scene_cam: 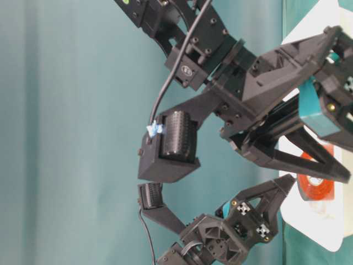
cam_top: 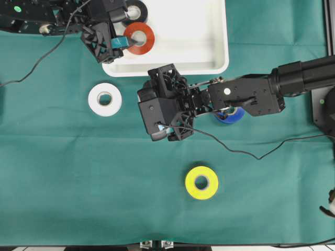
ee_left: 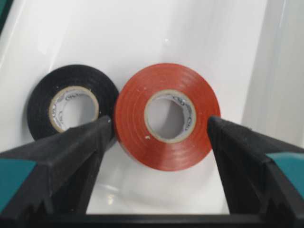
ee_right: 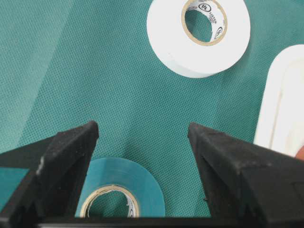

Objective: Put the tape alternately from left to right into the white case.
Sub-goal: 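Place the red roll beside the black roll and open the left gripper, then withdraw the left gripper back over the white tape roll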

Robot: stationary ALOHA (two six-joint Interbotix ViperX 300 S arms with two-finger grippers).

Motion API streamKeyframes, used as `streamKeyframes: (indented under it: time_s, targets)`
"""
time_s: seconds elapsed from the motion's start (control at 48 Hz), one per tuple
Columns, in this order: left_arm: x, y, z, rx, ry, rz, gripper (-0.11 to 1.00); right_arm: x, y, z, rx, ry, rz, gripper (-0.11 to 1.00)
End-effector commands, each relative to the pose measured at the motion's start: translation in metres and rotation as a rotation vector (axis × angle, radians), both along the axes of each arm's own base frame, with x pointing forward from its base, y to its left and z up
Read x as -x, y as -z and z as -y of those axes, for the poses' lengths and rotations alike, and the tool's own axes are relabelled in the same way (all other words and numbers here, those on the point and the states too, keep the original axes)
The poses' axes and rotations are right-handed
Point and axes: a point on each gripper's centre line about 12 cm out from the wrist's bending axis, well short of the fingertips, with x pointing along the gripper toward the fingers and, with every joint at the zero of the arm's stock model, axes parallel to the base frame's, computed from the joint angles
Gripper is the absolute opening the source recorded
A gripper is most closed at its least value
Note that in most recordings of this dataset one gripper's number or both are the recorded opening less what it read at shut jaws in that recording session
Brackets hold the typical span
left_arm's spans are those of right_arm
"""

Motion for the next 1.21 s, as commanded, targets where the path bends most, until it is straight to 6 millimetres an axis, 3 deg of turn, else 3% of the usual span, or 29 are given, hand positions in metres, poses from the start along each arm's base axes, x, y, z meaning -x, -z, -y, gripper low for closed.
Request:
streamKeyframes:
  time_s: [0.0,0.479,0.834,1.188]
  targets:
    - [0.003,-0.009,0.000,-0.011,-0.002,0.024,0.89,-0.002,-0.022,-0.002,-0.009,-0.003,0.059,0.83]
    - [0.016,-0.016,0.013,-0.009,0.015,0.034,0.88,-0.001,-0.021,-0.002,-0.009,-0.002,0.054,0.83]
    - [0.034,-0.029,0.042,-0.019,0.078,0.066,0.88,-0.002,-0.022,-0.002,-0.009,-0.003,0.059,0.83]
    - [0.051,-0.023,0.071,0.002,0.151,0.020,0.88,-0.002,-0.022,-0.002,-0.009,-0.003,0.059,0.83]
